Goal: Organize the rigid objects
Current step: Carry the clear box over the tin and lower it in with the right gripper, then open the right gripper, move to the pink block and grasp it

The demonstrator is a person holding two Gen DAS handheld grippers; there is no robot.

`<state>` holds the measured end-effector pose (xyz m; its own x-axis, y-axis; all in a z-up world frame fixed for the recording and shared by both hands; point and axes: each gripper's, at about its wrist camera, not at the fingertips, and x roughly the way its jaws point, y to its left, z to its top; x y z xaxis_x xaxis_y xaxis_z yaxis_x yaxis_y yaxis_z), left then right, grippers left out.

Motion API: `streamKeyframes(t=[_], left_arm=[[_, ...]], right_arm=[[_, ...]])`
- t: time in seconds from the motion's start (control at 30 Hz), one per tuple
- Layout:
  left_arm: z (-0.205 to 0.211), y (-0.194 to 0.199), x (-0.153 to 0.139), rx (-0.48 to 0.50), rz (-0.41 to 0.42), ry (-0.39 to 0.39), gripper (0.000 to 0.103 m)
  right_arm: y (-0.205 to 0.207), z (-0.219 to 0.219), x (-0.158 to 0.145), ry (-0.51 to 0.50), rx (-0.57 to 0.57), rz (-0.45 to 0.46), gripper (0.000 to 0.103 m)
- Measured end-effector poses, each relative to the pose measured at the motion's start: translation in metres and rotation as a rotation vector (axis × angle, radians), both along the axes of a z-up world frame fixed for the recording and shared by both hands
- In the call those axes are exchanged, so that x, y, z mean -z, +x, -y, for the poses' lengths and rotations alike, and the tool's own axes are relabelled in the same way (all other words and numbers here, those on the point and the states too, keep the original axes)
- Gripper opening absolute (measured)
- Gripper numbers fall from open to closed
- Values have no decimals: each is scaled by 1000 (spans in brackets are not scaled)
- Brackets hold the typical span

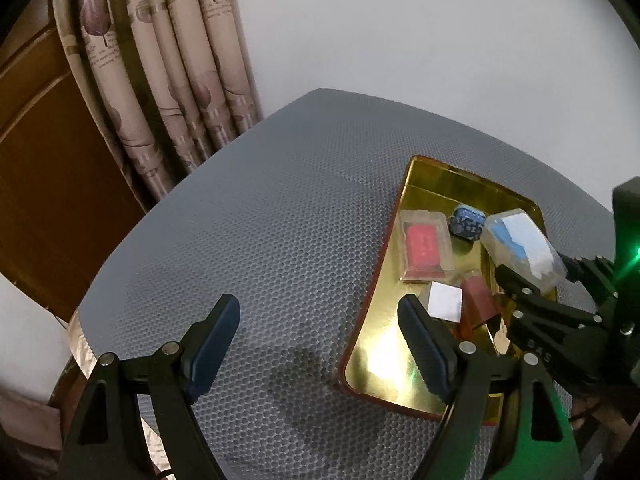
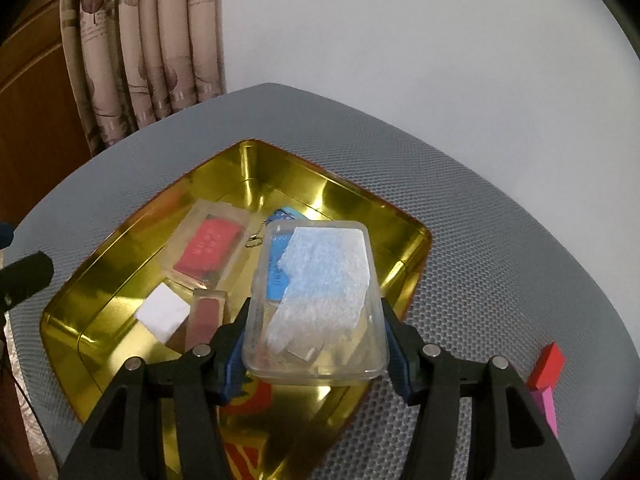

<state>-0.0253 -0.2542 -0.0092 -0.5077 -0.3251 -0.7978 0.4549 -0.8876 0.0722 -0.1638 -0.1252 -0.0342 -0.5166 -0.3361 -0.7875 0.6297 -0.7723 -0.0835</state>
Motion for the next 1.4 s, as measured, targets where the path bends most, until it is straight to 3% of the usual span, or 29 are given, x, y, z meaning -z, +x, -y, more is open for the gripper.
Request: streamKeyframes(t=[0.5,1.17,1.4], left_arm=[[-1,-2,2,10,5,6,79],[-5,-1,2,11,10,4,79],[-8,-2,3,21,10,0,79]], right_arm=[[8,2,10,11,-14,10,59],[35,-44,-41,-183,-12,14,60],[25,-90,-40,-113,43,-32,60]])
